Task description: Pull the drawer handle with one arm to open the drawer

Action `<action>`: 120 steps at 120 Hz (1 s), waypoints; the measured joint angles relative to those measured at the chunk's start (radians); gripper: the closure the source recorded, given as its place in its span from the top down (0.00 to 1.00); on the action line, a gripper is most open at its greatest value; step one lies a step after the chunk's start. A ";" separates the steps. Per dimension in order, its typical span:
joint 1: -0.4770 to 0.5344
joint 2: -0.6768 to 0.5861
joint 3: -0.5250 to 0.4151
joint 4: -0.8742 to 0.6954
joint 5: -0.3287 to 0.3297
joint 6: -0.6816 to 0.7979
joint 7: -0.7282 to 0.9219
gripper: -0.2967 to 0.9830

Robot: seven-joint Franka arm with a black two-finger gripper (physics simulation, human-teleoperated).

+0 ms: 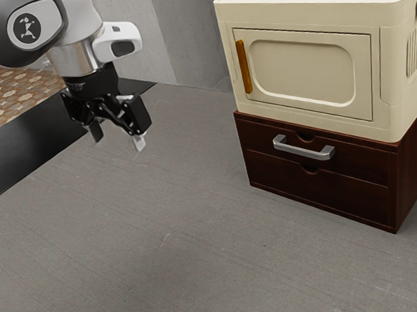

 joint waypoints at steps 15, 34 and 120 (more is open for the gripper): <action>0.002 0.001 0.000 0.000 -0.007 0.003 -0.003 0.77; 0.008 -0.011 0.000 0.111 -0.012 -0.019 -0.005 0.77; 0.003 0.074 -0.020 0.188 -0.115 -0.035 -0.737 0.77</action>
